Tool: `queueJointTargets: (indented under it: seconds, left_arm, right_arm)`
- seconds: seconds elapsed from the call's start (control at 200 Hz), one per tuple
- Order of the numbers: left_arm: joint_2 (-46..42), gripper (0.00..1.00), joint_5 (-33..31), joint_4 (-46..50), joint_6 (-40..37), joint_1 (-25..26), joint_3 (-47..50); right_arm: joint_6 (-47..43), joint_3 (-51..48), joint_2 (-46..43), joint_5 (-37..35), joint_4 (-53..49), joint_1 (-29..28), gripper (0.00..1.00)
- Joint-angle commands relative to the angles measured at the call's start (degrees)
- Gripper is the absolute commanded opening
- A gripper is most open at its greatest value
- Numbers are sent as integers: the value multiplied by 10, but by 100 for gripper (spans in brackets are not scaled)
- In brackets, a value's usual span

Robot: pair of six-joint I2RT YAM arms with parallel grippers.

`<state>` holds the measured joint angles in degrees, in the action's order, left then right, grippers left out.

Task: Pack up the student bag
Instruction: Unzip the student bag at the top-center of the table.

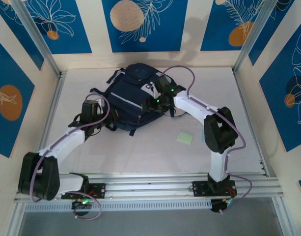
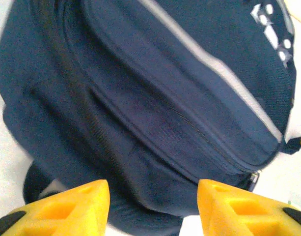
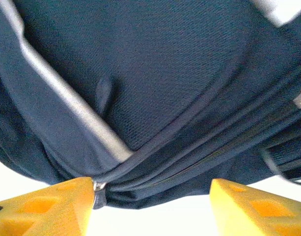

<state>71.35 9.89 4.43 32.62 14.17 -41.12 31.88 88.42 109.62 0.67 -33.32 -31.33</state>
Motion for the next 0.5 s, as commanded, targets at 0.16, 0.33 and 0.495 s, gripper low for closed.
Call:
queueJointTargets:
  seconds: [0.16, 0.33, 0.495]
  left_arm:
    - [-26, 51, -36, 27, -78, 80, -18]
    - [50, 52, -43, 8, -98, 143, -46]
    - [126, 54, -85, 6, -113, 188, -84]
  right_arm:
    - [110, 22, 55, 67, 60, 12, 54]
    - [160, 11, 75, 121, 128, 12, 28]
    - [180, -7, 68, 135, 162, 13, 0]
